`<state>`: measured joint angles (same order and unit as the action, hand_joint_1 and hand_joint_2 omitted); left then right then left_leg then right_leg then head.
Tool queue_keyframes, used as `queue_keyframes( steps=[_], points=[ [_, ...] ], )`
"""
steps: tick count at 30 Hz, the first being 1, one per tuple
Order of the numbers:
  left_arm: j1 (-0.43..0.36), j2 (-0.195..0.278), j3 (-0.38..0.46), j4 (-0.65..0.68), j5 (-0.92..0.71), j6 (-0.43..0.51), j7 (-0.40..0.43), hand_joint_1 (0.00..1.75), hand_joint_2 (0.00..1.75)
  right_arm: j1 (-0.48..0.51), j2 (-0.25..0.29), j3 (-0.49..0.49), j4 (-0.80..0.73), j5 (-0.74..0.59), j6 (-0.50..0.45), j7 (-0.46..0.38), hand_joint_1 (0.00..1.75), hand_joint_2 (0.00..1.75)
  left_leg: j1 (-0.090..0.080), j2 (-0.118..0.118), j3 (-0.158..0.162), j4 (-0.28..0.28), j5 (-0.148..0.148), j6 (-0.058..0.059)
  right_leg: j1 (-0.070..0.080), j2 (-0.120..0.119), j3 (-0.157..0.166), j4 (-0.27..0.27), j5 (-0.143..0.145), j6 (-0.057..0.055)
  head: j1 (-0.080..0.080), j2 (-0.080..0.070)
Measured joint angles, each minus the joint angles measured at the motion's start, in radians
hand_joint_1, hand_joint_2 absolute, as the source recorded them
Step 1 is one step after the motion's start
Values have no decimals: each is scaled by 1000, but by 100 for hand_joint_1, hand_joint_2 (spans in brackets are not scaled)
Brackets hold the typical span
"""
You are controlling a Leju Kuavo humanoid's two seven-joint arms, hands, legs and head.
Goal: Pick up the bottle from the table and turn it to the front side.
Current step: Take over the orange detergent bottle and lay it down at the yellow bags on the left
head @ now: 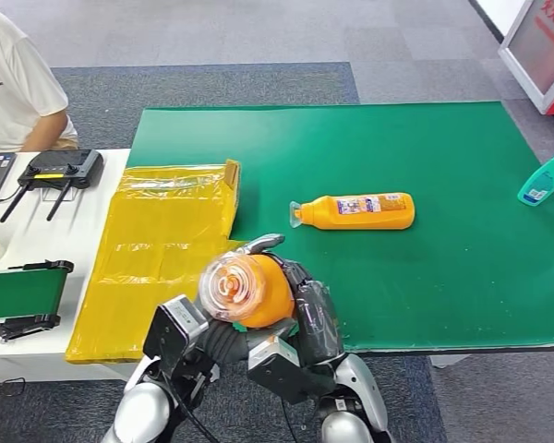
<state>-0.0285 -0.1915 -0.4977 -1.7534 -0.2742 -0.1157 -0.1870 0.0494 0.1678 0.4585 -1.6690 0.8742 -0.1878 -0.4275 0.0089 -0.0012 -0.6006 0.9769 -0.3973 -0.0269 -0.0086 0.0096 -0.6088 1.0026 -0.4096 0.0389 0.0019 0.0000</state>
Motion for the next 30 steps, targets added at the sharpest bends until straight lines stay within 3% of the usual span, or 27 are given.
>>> queue_keyframes(
  steps=[12, 13, 16, 17, 30],
  points=[
    [-4, 0, 0, 3, -14, 15, 3, 175, 175, 0, 0, 0, 0, 3, 4, 17, 175, 175, 0, 0, 0, 0, 0, 0, 0, 0, 0, 0, 0, 0, 0, 0],
    [-3, 0, 0, 3, -18, 17, 3, 175, 175, 0, 0, 0, 0, 3, 5, 20, 155, 175, 0, 0, 0, 0, 0, 0, 0, 0, 0, 0, 0, 0, 0, 0],
    [-3, 0, -1, 3, -31, 28, 3, 175, 175, 0, 0, 0, 0, 1, 11, 33, 26, 175, 0, 0, 0, 0, 0, 0, 0, 0, 0, 0, 0, 0, 0, 0],
    [-3, 0, -1, 3, -37, 33, 3, 175, 175, -1, 0, 0, 0, -3, 14, 37, 2, 175, 0, 0, 0, 0, 0, 0, 0, 0, 0, 0, 0, 0, 0, 0],
    [4, 2, 0, 2, -78, 61, 3, 175, 175, 8, 5, -20, -1, -112, 61, 38, 0, 175, 0, 0, 0, 0, 0, 0, 0, 0, 0, 0, 0, 0, 0, 0]
  ],
)
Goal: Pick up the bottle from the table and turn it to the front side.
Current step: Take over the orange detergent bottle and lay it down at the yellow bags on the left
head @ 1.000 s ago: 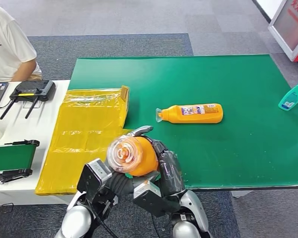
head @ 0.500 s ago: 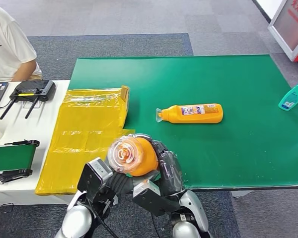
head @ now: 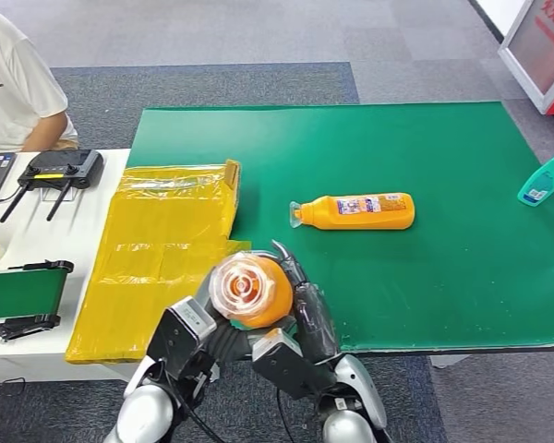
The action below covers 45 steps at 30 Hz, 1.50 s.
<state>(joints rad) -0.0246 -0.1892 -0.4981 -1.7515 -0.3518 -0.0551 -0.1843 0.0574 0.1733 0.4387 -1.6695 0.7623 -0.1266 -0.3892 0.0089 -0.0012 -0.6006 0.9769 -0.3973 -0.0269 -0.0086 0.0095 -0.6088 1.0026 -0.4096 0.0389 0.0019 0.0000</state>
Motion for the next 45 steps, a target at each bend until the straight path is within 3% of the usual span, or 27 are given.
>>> queue_keyframes(
  steps=[22, 32, 34, 38, 45],
  points=[
    [36, 0, 28, -81, 11, 8, -43, 175, 175, 98, 19, -107, -38, -46, 16, 11, 0, 175, 0, 0, -1, 0, 0, 0, 0, 0, 0, 0, -1, 1, 0, 0],
    [40, 0, 31, -97, -126, 77, -40, 175, 175, 120, 35, -173, -83, -46, 8, 2, 0, 175, 0, 0, -1, 0, 0, 0, 0, 0, 0, 0, -1, 1, 0, 0],
    [41, 0, 34, -102, -188, 106, -30, 175, 175, 123, 37, -187, -96, -43, 7, 0, 0, 175, 0, 0, -1, 0, 0, 0, 0, 0, 0, 0, -1, 1, 0, 0],
    [42, -1, 45, -112, -516, 221, 29, 175, 175, 142, 49, -226, -145, -28, -2, -4, 0, 175, 0, 0, -1, 0, 0, 0, 0, 0, 0, 0, -1, 1, 0, 0],
    [28, -9, 89, -110, -847, 277, 128, 175, 175, 170, 66, -318, -266, -24, 39, -44, 0, 175, 0, 0, -1, 0, 0, 0, 0, 0, -1, 0, -1, 1, 0, 0]
  ],
)
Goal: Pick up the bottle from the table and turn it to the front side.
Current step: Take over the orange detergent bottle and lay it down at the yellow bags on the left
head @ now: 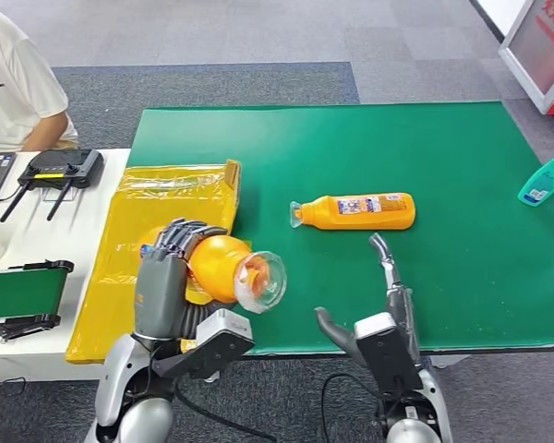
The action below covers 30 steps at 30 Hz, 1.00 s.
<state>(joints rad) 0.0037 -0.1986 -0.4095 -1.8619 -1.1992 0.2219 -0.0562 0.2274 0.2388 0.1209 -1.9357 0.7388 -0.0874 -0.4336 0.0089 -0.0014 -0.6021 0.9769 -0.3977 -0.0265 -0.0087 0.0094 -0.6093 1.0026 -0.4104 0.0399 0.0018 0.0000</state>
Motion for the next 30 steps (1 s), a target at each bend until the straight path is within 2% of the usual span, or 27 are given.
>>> queue_keyframes(
  steps=[6, 13, 17, 30],
  points=[
    [-50, -16, 86, 43, -218, -2, 51, 175, 175, -18, 8, -15, -49, -4, 25, -14, 0, 175, 0, 0, 0, 0, 1, 0, 0, 0, 0, 0, 1, 0, 0, 0],
    [-100, -31, 175, 116, -337, 9, 72, 175, 175, -52, 8, 5, -58, -20, 35, -15, 0, 175, 0, 0, 0, 0, 1, 0, 0, 0, 0, 0, 1, -1, 0, 0],
    [-136, -1, 191, 173, -368, 11, 113, 175, 175, -81, 8, 34, -56, -38, 41, -19, 0, 175, 0, 0, 0, 0, 1, 0, 0, 0, 0, 0, 1, -1, 0, 0],
    [-245, 72, 183, 419, -369, -1, 133, 175, 175, -132, 1, 86, -36, -73, 52, -22, 0, 175, 0, 0, 0, 0, 1, 0, 0, 0, 0, 0, 1, -1, 0, 0]
  ],
)
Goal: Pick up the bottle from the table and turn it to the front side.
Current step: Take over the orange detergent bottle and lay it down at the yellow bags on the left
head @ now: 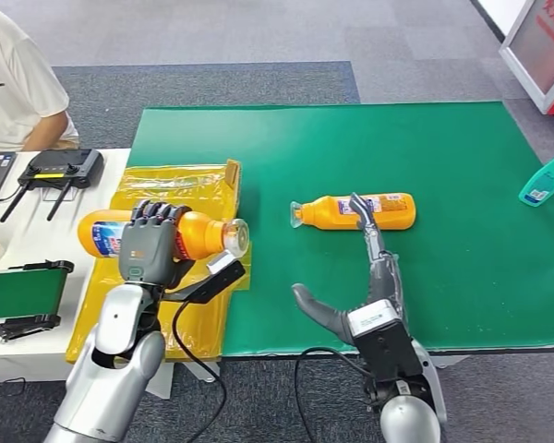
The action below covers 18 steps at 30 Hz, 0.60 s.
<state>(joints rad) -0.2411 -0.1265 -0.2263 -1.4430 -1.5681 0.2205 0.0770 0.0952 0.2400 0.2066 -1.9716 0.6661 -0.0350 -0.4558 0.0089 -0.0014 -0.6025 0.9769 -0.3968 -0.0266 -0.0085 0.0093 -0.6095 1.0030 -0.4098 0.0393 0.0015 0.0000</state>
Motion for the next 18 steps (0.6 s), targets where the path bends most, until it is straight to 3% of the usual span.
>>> queue_keyframes(
  steps=[11, 18],
  points=[
    [-18, -11, 23, 157, 8, 2, -44, 175, 175, -1, -2, 5, 3, -9, -4, -3, 0, 175, 0, 0, 0, 0, 0, 0, 0, 0, -1, 0, 0, 0, 0, 0],
    [-32, -66, 83, 216, 1, -7, -83, 175, 175, 1, -2, -1, 2, -60, 12, -6, 0, 175, 0, 0, 0, 0, 0, 0, 0, 0, 0, 0, 0, 0, 0, 0]
  ],
)
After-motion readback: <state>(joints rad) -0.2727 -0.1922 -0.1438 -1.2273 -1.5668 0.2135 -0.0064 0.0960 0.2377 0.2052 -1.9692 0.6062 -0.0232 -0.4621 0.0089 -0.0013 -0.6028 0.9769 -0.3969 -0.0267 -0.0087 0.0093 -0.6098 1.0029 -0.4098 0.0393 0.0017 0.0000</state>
